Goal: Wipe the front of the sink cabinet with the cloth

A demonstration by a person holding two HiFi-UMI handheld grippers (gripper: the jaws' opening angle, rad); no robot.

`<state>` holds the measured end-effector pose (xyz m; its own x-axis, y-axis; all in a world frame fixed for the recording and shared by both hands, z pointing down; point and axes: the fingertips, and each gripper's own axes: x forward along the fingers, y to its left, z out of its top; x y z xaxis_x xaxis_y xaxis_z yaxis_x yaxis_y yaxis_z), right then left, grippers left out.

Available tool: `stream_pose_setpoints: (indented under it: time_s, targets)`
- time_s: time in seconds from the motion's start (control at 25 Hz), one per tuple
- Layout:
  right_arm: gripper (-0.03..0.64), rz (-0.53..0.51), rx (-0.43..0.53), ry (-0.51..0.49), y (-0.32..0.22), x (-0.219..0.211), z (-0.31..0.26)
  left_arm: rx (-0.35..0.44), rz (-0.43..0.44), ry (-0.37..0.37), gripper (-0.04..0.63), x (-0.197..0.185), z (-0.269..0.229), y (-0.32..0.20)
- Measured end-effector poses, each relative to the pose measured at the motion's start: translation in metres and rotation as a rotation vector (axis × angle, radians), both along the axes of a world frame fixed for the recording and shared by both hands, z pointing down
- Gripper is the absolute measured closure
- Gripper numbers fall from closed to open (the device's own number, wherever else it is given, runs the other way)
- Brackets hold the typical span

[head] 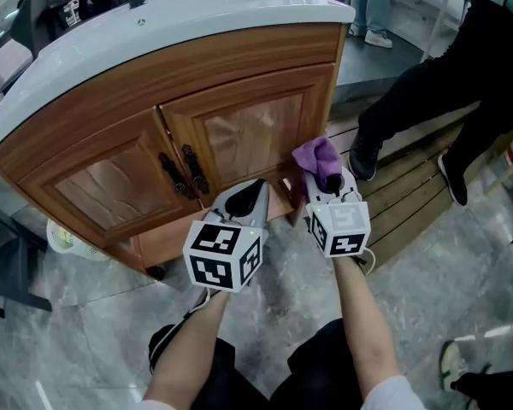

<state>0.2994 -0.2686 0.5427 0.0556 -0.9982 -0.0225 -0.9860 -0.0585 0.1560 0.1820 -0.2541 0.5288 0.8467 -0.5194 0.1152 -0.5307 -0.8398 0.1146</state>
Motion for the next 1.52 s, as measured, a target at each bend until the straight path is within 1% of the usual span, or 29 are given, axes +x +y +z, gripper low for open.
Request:
stream_pose_setpoints:
  time_s: [0.12,0.24,0.36,0.48,0.6,0.68,0.76,0.84,1.0,1.16,1.28,1.52]
  targets:
    - [0.538,-0.032,0.017,-0.012,0.010,-0.015,-0.013,0.024,-0.002,-0.017,0.589,-0.006,-0.002,-0.002]
    - [0.538,-0.078,0.001,-0.025,0.019,-0.041,-0.022,-0.017,-0.016,-0.038,0.589,-0.017,0.007,0.002]
    - [0.538,-0.105,-0.028,-0.049,0.026,-0.063,-0.027,-0.025,-0.026,-0.052,0.589,-0.028,0.005,0.012]
    - [0.538,-0.139,-0.073,-0.081,0.031,-0.087,-0.035,-0.053,-0.072,-0.042,0.589,-0.046,0.000,0.018]
    - [0.538,-0.179,-0.133,-0.102,0.041,-0.108,-0.051,-0.087,-0.109,-0.069,0.589,-0.062,-0.008,0.030]
    - [0.538,-0.206,-0.179,-0.120,0.049,-0.122,-0.067,-0.128,-0.129,-0.081,0.589,-0.075,-0.022,0.041]
    - [0.538,-0.236,-0.223,-0.134,0.057,-0.137,-0.086,-0.165,-0.160,-0.091,0.589,-0.090,-0.044,0.049]
    - [0.538,-0.257,-0.254,-0.150,0.063,-0.151,-0.112,-0.185,-0.189,-0.108,0.589,-0.101,-0.073,0.053]
    - [0.538,-0.289,-0.292,-0.166,0.077,-0.175,-0.175,-0.240,-0.200,-0.099,0.589,-0.114,-0.144,0.068]
    - [0.538,-0.346,-0.318,-0.173,0.096,-0.198,-0.243,-0.254,-0.232,-0.114,0.589,-0.125,-0.214,0.092]
    - [0.538,-0.382,-0.324,-0.182,0.115,-0.208,-0.291,-0.276,-0.280,-0.101,0.589,-0.136,-0.262,0.111]
    - [0.538,-0.431,-0.322,-0.202,0.160,-0.220,-0.371,-0.249,-0.347,-0.108,0.589,-0.151,-0.341,0.151]
